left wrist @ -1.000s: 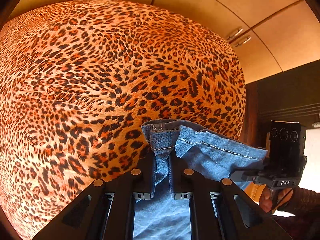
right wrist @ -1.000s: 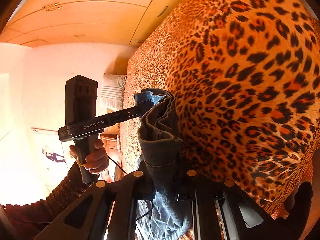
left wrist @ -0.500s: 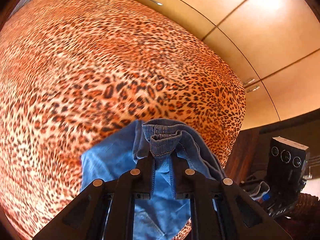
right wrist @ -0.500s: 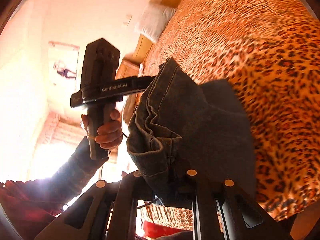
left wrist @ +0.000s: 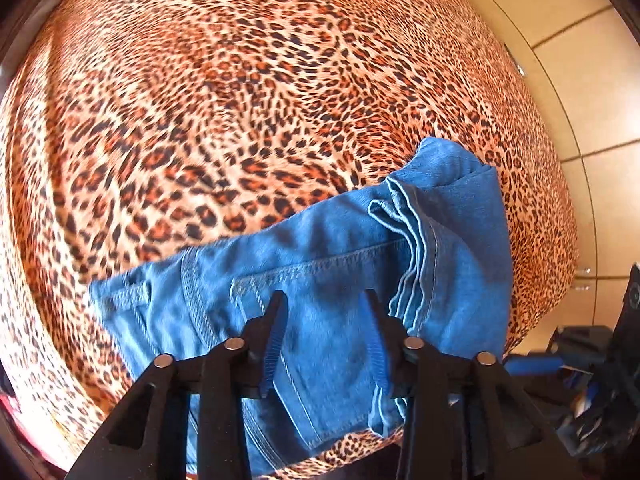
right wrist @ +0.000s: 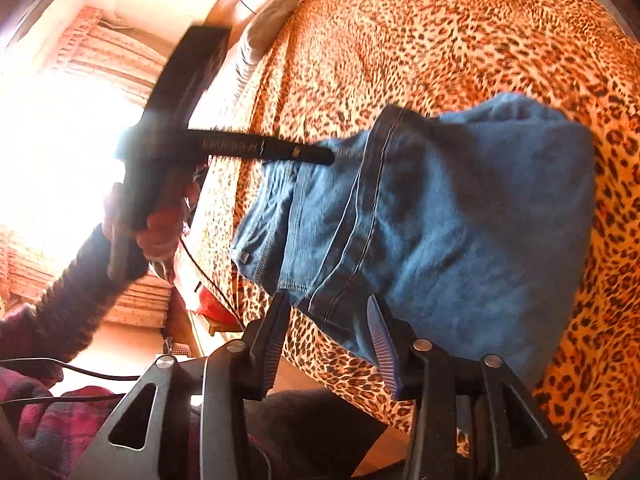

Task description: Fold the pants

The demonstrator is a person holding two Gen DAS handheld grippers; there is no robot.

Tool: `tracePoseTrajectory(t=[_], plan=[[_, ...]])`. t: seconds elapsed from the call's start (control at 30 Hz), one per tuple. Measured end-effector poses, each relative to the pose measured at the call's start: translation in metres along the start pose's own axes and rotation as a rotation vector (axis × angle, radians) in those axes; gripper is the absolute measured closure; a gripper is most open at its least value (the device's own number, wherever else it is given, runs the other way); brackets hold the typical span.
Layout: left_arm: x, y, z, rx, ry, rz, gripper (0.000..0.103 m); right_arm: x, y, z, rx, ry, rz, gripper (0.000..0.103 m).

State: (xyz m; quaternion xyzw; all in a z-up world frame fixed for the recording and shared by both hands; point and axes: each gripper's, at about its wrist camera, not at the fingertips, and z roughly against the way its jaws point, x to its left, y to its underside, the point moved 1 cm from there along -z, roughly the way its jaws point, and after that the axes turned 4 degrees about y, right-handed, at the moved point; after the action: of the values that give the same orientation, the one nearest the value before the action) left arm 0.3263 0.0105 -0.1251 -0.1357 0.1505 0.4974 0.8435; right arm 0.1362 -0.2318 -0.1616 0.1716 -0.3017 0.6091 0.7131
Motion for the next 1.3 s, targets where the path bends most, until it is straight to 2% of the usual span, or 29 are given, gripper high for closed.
tracePoseTrajectory(t=[0.03,0.13,0.23,0.3,0.43,0.6,0.67,0.7,0.73,0.8,0.87,0.9,0.93,0.97,1.0,1.07,1.1,1.13,1.17,1.2,1.23,1.3], plan=[[0.003,0.012,0.007,-0.023,0.017,0.03,0.055,-0.008,-0.006,0.014,-0.029,0.006,-0.014,0.047],[0.006,0.051,0.015,-0.061,0.066,0.14,0.052,-0.04,-0.03,0.043,-0.07,0.01,-0.029,0.046],[0.003,0.094,0.007,-0.081,0.091,0.27,0.052,-0.066,-0.052,0.05,-0.038,0.016,0.023,0.046],[-0.004,0.122,-0.001,-0.093,0.099,0.384,0.052,-0.074,-0.078,0.042,0.0,0.006,0.083,0.046],[-0.021,0.157,-0.021,-0.135,0.168,0.613,0.052,-0.067,-0.097,0.013,0.097,-0.014,0.244,0.046],[-0.029,0.164,-0.035,-0.212,0.132,0.835,0.051,-0.052,-0.133,-0.046,0.186,0.001,0.412,0.046],[-0.028,0.164,-0.041,-0.225,0.099,0.906,0.055,-0.046,-0.139,-0.07,0.211,0.014,0.444,0.046],[-0.028,0.166,-0.043,-0.223,0.073,0.931,0.067,-0.043,-0.141,-0.083,0.237,0.002,0.453,0.047],[-0.028,0.17,-0.043,-0.216,0.049,0.965,0.08,-0.038,-0.139,-0.095,0.276,-0.009,0.478,0.064],[-0.03,0.184,-0.034,-0.269,0.048,1.043,0.088,-0.011,-0.13,-0.1,0.309,-0.028,0.587,0.098],[-0.027,0.197,-0.03,-0.281,-0.045,1.093,0.091,0.01,-0.126,-0.095,0.257,-0.025,0.678,0.099],[-0.023,0.202,-0.035,-0.253,-0.084,1.119,0.095,0.01,-0.127,-0.104,0.267,0.042,0.698,0.099],[-0.019,0.207,-0.035,-0.26,-0.084,1.15,0.099,0.004,-0.129,-0.12,0.297,0.13,0.718,0.096],[-0.017,0.21,-0.03,-0.276,-0.051,1.176,0.099,-0.001,-0.132,-0.129,0.321,0.187,0.724,0.093],[-0.02,0.21,-0.026,-0.285,-0.024,1.187,0.099,-0.005,-0.136,-0.129,0.33,0.177,0.707,0.092],[-0.027,0.218,-0.01,-0.329,0.0,1.187,0.099,-0.009,-0.148,-0.103,0.306,0.044,0.638,0.09],[-0.03,0.222,0.0,-0.35,0.021,1.177,0.096,-0.013,-0.153,-0.089,0.299,0.003,0.613,0.073],[-0.036,0.224,0.003,-0.353,0.051,1.167,0.093,-0.02,-0.158,-0.074,0.286,-0.003,0.602,0.054],[-0.043,0.224,0.006,-0.354,0.083,1.158,0.093,-0.03,-0.161,-0.061,0.265,0.021,0.602,0.049],[-0.05,0.227,0.008,-0.36,0.121,1.144,0.088,-0.041,-0.162,-0.053,0.266,0.041,0.603,0.048],[-0.058,0.227,0.006,-0.353,0.155,1.131,0.077,-0.054,-0.16,-0.048,0.296,0.042,0.596,0.048],[-0.077,0.213,-0.008,-0.316,0.208,1.101,0.064,-0.074,-0.153,-0.043,0.333,0.056,0.592,0.048]])
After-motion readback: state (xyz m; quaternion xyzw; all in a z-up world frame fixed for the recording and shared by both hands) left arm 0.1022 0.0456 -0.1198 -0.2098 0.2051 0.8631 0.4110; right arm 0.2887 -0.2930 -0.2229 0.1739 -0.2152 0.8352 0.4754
